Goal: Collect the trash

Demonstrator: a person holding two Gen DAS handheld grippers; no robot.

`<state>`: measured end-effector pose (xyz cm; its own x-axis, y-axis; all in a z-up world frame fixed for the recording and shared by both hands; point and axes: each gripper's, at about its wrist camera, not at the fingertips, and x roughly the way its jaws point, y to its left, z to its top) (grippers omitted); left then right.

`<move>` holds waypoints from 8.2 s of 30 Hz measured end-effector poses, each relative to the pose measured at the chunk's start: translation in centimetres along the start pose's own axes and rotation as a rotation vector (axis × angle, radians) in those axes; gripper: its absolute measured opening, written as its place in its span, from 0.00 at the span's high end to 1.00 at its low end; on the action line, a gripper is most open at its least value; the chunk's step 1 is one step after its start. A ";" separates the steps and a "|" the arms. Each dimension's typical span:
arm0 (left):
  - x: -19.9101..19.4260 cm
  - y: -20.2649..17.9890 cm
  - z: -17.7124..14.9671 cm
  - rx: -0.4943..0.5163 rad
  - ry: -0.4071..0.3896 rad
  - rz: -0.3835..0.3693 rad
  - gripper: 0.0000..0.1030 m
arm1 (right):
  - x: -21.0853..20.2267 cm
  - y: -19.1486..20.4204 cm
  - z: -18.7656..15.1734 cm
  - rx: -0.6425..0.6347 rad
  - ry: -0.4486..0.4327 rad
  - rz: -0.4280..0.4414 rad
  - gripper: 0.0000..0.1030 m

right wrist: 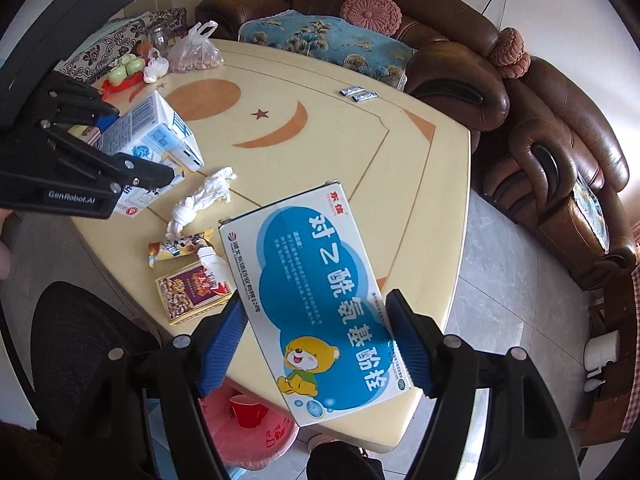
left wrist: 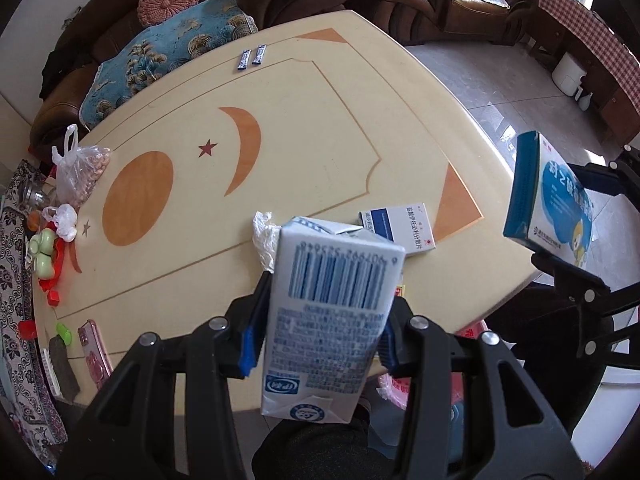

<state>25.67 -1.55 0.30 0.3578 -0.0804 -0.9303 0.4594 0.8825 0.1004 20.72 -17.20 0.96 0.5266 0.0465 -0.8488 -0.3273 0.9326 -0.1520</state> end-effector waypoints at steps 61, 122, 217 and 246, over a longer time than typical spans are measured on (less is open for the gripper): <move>6.1 7.4 -24.0 0.215 0.015 0.045 0.24 | 15.6 -1.5 -9.7 0.259 0.144 0.087 0.37; 53.3 1.9 -38.5 0.702 0.447 -0.153 0.25 | 18.2 -1.2 -6.7 0.217 0.287 0.074 0.32; 12.0 -15.8 -24.2 0.334 -0.132 -0.287 0.59 | 5.2 9.1 -22.4 0.172 0.029 0.082 0.40; 25.8 -16.3 -23.8 0.159 0.170 -0.344 0.59 | 21.0 8.4 -26.2 0.256 0.261 0.154 0.40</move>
<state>8.04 -7.02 -33.77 0.0284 -0.2689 -0.9627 0.6533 0.7340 -0.1857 8.48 -17.80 -31.39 0.2587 0.1309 -0.9571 -0.1628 0.9825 0.0904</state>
